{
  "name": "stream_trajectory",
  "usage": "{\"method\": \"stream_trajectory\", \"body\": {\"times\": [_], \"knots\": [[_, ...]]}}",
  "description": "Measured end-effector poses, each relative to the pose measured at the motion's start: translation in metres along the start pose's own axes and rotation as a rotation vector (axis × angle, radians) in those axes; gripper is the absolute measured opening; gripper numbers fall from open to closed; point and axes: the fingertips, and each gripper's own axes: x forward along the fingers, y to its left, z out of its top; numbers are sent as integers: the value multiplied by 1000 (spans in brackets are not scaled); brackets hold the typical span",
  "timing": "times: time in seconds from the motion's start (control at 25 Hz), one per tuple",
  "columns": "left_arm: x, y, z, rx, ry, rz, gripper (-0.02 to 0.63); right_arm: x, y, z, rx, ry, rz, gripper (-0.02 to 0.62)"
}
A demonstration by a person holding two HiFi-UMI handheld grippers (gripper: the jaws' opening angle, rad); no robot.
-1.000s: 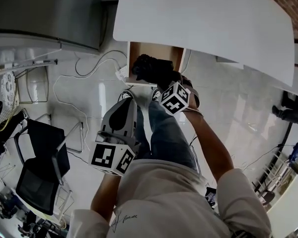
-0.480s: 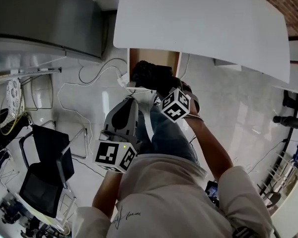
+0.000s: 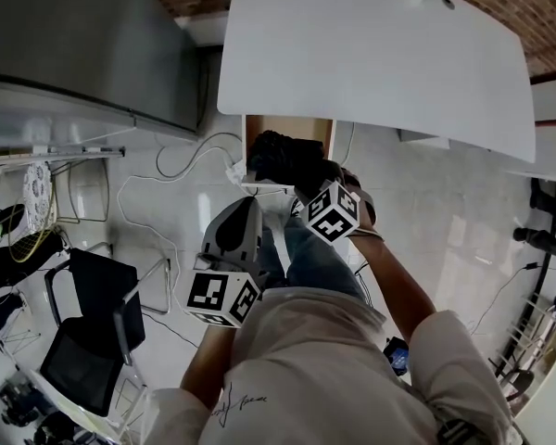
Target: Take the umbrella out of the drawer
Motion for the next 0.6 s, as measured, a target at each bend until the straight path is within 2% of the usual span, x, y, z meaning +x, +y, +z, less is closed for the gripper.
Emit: {"method": "stream_trajectory", "body": {"times": [0.6], "knots": [[1, -7, 14, 13, -14, 3, 17, -36, -14, 16, 10, -48, -15, 270]]}}
